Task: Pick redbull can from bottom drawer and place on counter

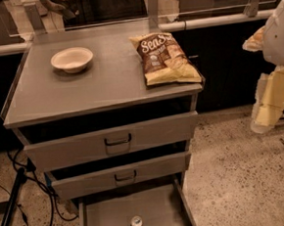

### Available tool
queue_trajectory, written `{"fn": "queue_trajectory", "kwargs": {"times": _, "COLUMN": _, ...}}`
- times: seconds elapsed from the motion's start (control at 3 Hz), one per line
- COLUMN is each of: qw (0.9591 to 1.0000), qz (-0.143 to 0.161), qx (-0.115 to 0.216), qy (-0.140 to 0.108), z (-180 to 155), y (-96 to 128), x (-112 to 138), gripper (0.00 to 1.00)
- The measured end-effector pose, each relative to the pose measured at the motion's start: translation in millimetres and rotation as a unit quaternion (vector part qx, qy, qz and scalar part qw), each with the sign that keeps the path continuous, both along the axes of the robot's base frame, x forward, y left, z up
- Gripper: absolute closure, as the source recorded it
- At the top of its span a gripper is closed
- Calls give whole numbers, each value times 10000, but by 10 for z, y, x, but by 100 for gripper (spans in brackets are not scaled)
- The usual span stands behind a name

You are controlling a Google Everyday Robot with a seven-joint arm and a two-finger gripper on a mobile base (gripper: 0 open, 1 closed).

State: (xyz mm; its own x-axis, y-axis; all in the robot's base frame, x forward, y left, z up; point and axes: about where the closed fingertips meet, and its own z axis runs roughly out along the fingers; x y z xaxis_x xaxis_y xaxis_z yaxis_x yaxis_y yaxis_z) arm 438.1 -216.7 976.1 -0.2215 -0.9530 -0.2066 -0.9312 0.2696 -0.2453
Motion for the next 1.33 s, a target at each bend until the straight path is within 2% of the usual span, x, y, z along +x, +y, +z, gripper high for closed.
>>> {"fn": "queue_trajectory", "kwargs": {"times": 0.33, "qw": 10000, "qz": 21, "qx": 23, "qy": -40, "z": -5, "y": 7, "x": -4, "gripper": 0}}
{"fn": "queue_trajectory", "kwargs": {"times": 0.67, "qw": 9998, "qz": 25, "qx": 102, "qy": -178, "z": -228, "y": 14, "x": -101, "gripper": 0}}
{"fn": "queue_trajectory", "kwargs": {"times": 1.33, "qw": 9970, "qz": -155, "qx": 712, "qy": -247, "z": -1380, "y": -71, "x": -158, "gripper": 0}}
